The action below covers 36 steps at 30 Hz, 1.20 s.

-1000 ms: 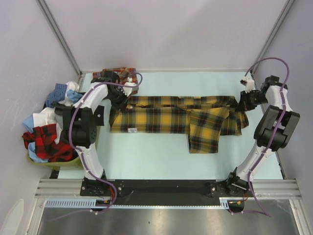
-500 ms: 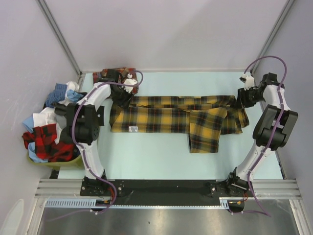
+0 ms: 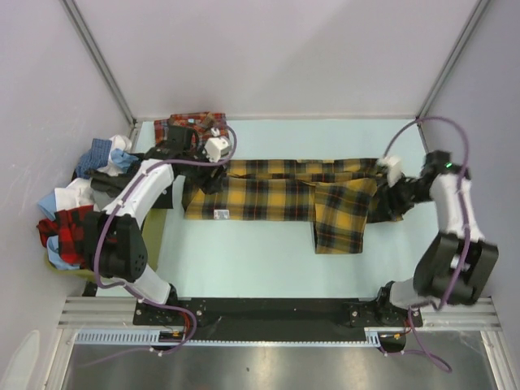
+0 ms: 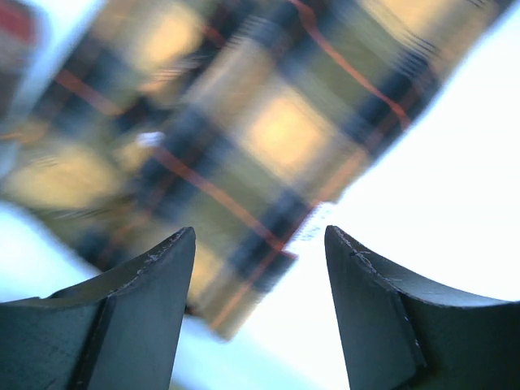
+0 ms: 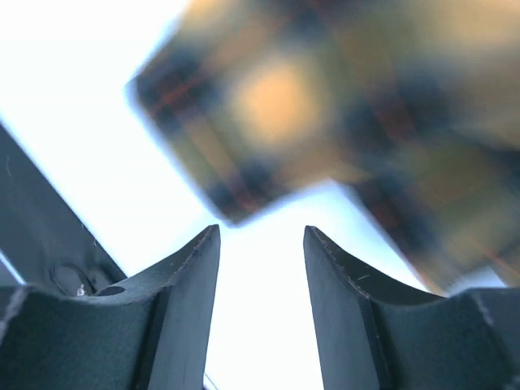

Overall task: Fold and stack the long sleeve shirts
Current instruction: Fold the shirt

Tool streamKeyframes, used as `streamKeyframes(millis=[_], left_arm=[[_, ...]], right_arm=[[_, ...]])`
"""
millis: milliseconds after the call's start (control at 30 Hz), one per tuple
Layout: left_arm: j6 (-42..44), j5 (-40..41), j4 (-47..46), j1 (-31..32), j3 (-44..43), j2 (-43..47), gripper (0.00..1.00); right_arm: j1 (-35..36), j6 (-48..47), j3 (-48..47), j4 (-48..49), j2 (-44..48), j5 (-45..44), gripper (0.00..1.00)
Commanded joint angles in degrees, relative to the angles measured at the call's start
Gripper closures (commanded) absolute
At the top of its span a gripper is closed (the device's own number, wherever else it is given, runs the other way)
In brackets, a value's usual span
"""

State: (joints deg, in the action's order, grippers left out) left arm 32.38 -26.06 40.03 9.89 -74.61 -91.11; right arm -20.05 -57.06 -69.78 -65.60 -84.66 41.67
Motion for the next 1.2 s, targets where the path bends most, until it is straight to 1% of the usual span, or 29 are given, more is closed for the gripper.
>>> streamKeyframes(millis=[0,33,67,100,167,200,233,300,333,400,500,600,633,700,733,767,833,867,900,1000,1067,1100,1167], left_arm=[[-1.79,-4.26,-0.92,2.50,4.20,0.23,0.30],[-1.97,-4.61,-1.09,2.68,4.47,0.49,0.30],[-2.14,-4.52,-1.10,2.94,4.73,0.58,0.30],[-2.15,-4.26,-0.75,2.94,4.82,0.93,0.30],[-1.80,-4.08,-0.31,2.94,5.52,1.46,0.30],[-1.36,-3.91,-0.30,2.94,5.87,2.07,0.30],[-1.18,-3.82,-0.30,2.94,6.31,2.34,0.30],[-0.83,-3.73,0.13,2.94,7.02,2.69,0.30],[-0.83,-3.64,0.31,2.94,7.19,2.87,0.30],[-1.00,-3.38,0.22,2.94,7.55,3.22,0.29],[-0.74,-3.29,0.66,2.94,7.81,3.75,0.29],[-0.13,-3.03,0.93,2.94,8.34,4.27,0.29],[0.05,-2.94,0.84,2.94,8.34,4.10,0.29],[0.14,-3.03,0.93,2.94,8.34,3.84,0.30],[0.14,-3.11,0.84,2.94,8.17,3.75,0.30],[0.23,-3.20,0.84,2.94,7.73,3.49,0.30],[0.40,-3.64,0.84,2.94,7.37,3.40,0.30],[0.58,-3.82,0.93,2.94,7.11,3.31,0.30],[0.75,-3.91,0.93,2.94,6.93,3.31,0.30],[1.28,-4.26,1.36,2.94,6.41,3.31,0.30],[1.37,-4.26,1.63,2.94,5.97,3.22,0.30],[1.46,-4.34,1.54,2.94,5.88,3.31,0.30],[1.46,-4.08,1.63,2.94,5.53,3.13,0.30]], right_arm=[[11.86,-13.07,14.65,4.05,11.00,-2.72,0.50],[14.14,-13.08,16.85,5.73,12.14,-3.17,0.50],[17.91,-13.43,18.35,6.79,13.28,-3.70,0.50],[19.86,-13.17,20.89,8.81,14.77,-5.09,0.50],[24.69,-11.86,23.10,10.58,15.84,-6.51,0.50],[28.71,-10.89,25.98,14.06,16.54,-8.25,0.49],[30.58,-10.10,27.23,15.67,16.81,-9.49,0.47],[35.50,-8.70,29.69,19.87,16.90,-12.65,0.47],[36.91,-7.81,31.88,21.81,16.81,-13.62,0.46],[39.99,-5.54,33.30,26.46,16.02,-16.86,0.46],[42.28,-2.72,33.75,29.12,12.34,-20.47,0.46],[42.73,-0.87,32.60,31.14,9.70,-22.06,0.54],[42.99,-0.17,32.60,31.93,9.43,-22.94,0.66],[43.17,0.01,32.16,32.55,9.08,-24.35,0.80],[43.17,0.36,31.55,32.12,9.25,-24.44,0.94],[43.08,0.46,30.24,31.51,9.95,-24.36,1.00],[43.08,0.46,27.78,27.21,11.62,-23.13,1.00],[43.08,0.63,26.46,23.45,12.67,-21.30,1.00],[42.99,0.46,22.88,21.33,14.77,-20.15,1.00],[42.29,-1.12,16.55,14.03,17.24,-16.37,1.00],[40.63,-2.44,13.37,9.56,16.90,-13.21,1.00],[39.84,-2.79,10.39,8.31,15.77,-12.50,1.00],[39.04,-4.54,8.18,4.37,13.31,-12.05,1.00]])
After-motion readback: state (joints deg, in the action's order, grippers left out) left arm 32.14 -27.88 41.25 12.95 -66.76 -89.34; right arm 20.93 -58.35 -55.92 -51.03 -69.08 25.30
